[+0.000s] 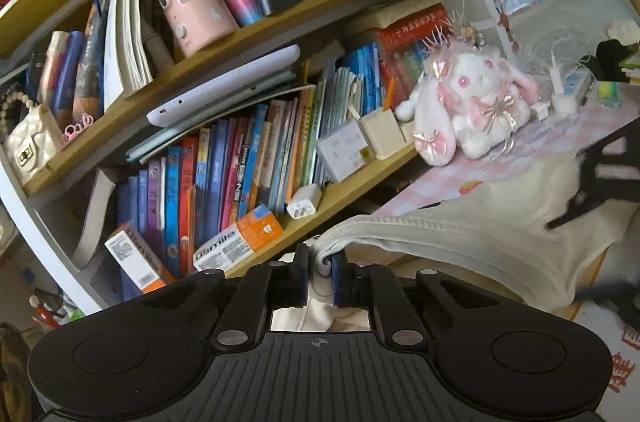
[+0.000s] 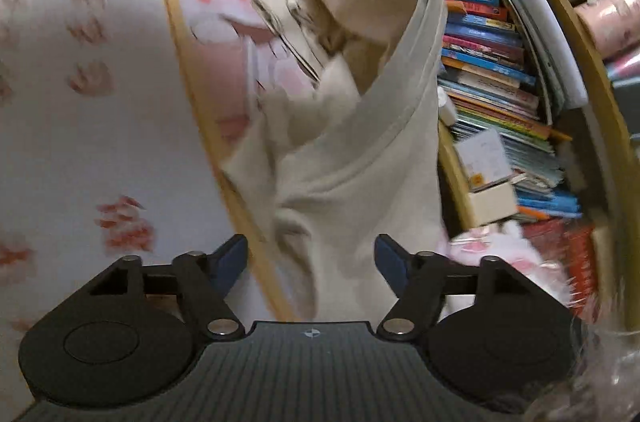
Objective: Fold clothes
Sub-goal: 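Grasp the shirt with the left gripper while the right gripper holds it up, then lift the shirt by its shoulders with both grippers and shake it out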
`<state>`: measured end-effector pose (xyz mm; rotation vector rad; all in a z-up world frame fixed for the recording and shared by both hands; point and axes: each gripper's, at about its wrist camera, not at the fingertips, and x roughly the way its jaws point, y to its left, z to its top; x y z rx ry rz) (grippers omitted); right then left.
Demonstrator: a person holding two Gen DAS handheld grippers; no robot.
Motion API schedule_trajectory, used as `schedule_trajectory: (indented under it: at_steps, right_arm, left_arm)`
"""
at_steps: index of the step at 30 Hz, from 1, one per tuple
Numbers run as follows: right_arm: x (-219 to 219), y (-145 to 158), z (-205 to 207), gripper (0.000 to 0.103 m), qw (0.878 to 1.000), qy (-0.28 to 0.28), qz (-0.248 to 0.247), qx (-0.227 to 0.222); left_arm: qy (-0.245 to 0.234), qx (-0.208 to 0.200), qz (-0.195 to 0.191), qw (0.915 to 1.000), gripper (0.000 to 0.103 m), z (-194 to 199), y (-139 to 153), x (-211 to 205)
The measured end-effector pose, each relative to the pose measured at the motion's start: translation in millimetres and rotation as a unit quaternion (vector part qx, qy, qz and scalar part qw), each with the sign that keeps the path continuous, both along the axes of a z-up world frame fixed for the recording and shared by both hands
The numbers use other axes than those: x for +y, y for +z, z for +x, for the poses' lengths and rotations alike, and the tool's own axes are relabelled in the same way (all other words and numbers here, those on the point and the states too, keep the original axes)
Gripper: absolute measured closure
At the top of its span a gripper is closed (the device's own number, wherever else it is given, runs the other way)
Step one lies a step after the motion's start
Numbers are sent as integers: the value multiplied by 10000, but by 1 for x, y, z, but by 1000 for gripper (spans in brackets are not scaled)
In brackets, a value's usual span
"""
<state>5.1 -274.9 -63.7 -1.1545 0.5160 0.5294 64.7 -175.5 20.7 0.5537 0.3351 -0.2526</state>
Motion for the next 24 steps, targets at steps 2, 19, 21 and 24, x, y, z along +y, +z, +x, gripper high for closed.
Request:
schedule_trajectory:
  at_steps: [2,19,21,24]
  right_arm:
    - [-4,2,8,100,10000,-76,-9,40]
    - [-101,154,38,101,9671,-1387,2070,-506]
    - [-102,154,39,101,9681,-1394,2019,-502]
    - [-103,154,40,101,9686,-1417,1984,-480]
  left_arm:
    - [-18,85,93,9999,89,-1,-5,1]
    - [175,573,1124,9919,52,2,-87,-11]
    - [155,492,1349,9895,52,7,-92,-13]
    - [134,287,1686,9852,52,14,-97,-16]
